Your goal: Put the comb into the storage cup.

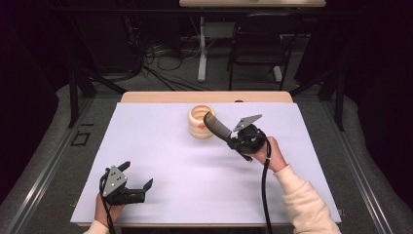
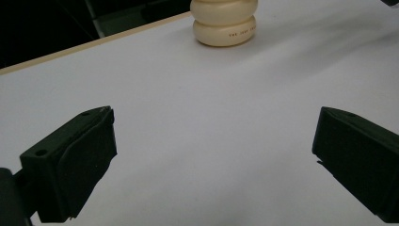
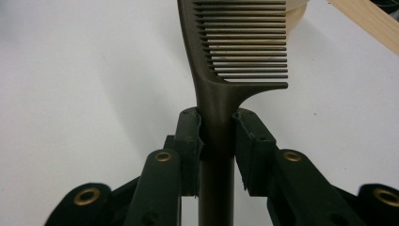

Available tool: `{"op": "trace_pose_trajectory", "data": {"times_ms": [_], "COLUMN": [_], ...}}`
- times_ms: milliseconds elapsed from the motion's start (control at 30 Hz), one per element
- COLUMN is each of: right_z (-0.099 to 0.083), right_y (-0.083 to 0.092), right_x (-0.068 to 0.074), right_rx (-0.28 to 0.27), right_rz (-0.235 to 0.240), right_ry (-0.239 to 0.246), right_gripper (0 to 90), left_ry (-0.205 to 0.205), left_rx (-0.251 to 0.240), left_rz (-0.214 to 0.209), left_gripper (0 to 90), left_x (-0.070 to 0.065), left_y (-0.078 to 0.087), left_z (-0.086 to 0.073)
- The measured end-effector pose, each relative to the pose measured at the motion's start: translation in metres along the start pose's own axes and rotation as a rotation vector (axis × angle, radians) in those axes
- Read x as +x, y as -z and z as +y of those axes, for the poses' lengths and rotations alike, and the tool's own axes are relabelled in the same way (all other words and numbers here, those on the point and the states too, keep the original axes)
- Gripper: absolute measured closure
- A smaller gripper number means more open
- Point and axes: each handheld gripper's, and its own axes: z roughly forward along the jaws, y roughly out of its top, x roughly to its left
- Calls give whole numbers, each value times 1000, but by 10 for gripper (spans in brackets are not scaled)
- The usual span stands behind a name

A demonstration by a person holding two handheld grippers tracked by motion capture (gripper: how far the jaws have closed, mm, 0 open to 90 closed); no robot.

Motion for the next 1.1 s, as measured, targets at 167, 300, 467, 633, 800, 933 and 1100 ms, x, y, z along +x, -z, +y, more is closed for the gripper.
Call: {"op": "trace_pose_trajectory", "data": {"times_ms": [167, 300, 467, 633, 800, 933, 1100], "right_z": [0, -1, -1, 0, 3, 5, 9], "right_y": [0, -1, -3, -4, -5, -6, -5], "right_x": [-2, -4, -6, -7, -7, -7, -9], "right_rx": [-7, -19, -27, -30, -44, -50, -63], "right_rz": [-16, -23, -37, -52, -65, -70, -76], "right_ry": [-12, -19, -30, -37, -49, -46, -58], "right_gripper": [720, 719, 719, 719, 720, 720, 720], "left_ry": [2, 2, 2, 1, 1, 2, 2], "left_rx": [-3, -3, -4, -3, -4, -4, -4], "left_rz": [0, -2, -1, 0, 2, 2, 3], "left_gripper": [0, 1, 1, 1, 1, 1, 1], "left_x": [0, 0, 0, 0, 0, 0, 0], "left_y": [0, 0, 0, 0, 0, 0, 0], "left_z": [0, 0, 0, 0, 0, 0, 0]}}
